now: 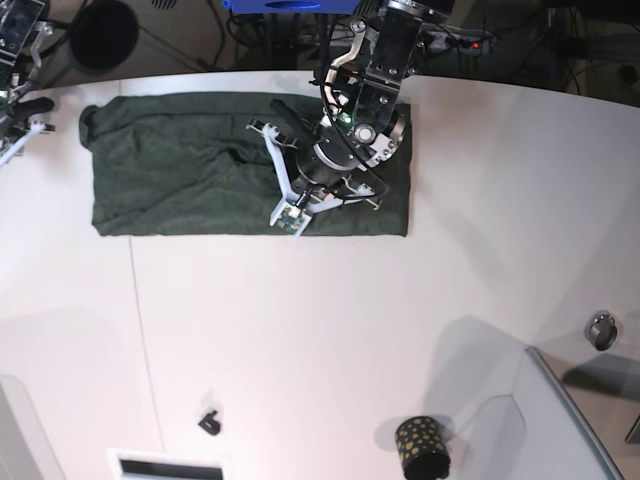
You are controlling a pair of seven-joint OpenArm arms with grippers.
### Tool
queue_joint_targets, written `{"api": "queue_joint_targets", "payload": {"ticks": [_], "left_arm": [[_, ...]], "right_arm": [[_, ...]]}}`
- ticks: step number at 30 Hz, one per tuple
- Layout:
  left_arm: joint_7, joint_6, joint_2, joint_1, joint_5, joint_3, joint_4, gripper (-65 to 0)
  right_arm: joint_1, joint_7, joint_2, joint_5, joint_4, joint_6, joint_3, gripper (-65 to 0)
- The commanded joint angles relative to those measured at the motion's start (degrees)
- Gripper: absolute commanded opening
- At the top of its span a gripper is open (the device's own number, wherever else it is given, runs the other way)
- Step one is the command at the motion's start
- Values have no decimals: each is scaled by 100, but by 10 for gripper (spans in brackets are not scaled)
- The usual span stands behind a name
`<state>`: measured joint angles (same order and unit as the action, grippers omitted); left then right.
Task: Layout the t-shirt on the table in an organized manner, then fold the t-shirt properly
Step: 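Grasp the strip end with the left gripper and fold it toward the right gripper, then release the left gripper and move the right gripper onto the folded shirt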
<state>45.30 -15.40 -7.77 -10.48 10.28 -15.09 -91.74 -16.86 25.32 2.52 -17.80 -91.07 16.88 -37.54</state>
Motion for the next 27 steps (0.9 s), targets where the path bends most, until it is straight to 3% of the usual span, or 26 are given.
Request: {"api": "queue_joint_targets", "payload": {"ticks": [1, 16, 20, 27], "left_arm": [[-95, -21, -63, 59, -39, -25, -61, -650], [-95, -21, -71, 147, -83, -34, 212, -650], [-95, -21, -54, 147, -48, -464, 212, -650], [-86, -21, -54, 305, -92, -878, 256, -365]], "right_arm": [[20, -84, 77, 0, -120, -58, -48, -459], [20, -84, 77, 0, -102, -58, -31, -459], [20, -84, 77, 0, -102, -58, -22, -459], [20, -84, 77, 0, -102, -58, -39, -459]]}}
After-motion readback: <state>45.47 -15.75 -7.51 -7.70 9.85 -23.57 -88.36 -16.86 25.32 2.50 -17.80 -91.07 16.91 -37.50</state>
